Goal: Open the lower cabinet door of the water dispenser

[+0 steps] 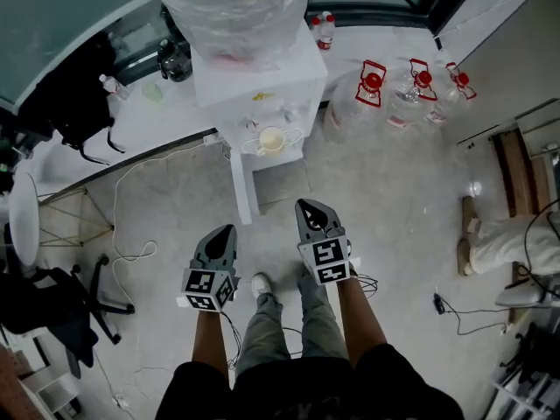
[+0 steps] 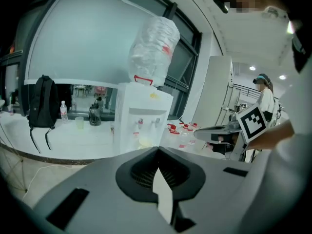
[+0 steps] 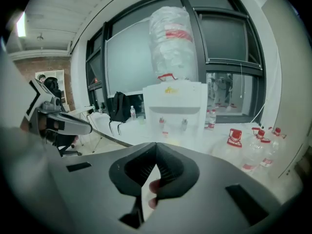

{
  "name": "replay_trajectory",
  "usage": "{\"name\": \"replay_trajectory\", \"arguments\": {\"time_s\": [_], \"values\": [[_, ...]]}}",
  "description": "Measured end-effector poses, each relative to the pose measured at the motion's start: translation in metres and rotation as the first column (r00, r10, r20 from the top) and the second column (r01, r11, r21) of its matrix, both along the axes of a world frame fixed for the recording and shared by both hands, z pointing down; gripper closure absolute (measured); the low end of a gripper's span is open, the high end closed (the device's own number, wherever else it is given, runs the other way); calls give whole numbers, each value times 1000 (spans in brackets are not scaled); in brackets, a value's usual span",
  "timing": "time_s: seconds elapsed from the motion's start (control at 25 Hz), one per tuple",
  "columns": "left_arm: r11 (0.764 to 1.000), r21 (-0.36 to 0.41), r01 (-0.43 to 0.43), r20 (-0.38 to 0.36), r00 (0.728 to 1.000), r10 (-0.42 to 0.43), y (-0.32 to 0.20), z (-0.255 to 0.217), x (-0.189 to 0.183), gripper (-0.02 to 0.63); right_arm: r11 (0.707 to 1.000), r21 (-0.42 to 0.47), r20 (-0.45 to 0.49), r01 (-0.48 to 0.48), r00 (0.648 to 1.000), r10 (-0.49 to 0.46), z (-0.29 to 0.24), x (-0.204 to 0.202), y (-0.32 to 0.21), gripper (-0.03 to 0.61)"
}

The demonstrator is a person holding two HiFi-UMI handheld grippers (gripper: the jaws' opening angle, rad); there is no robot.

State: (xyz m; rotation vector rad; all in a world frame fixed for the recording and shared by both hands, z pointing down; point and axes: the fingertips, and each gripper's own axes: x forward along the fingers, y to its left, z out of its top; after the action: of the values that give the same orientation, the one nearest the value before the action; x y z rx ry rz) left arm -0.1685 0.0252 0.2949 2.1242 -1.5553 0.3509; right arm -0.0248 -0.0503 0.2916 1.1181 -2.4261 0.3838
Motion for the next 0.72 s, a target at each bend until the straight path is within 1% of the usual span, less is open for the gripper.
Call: {"name": "replay_trajectory", "arguments": {"time_s": [0.24,0.4,0.72], "values": [[996,83,29,29,999,-32,-20,-68,2,601,996,73,9,-44,999,44,-71,32,-9,565],[991,125,40,50,998,-46,-27,-110,-1,603,990,117,12,-79,997,78,-113,52,-12,565],[975,214,62,67,995,-78,-28,-179,-8,601,971,216,29,-104,995,100,-193,71,-10,565]]}}
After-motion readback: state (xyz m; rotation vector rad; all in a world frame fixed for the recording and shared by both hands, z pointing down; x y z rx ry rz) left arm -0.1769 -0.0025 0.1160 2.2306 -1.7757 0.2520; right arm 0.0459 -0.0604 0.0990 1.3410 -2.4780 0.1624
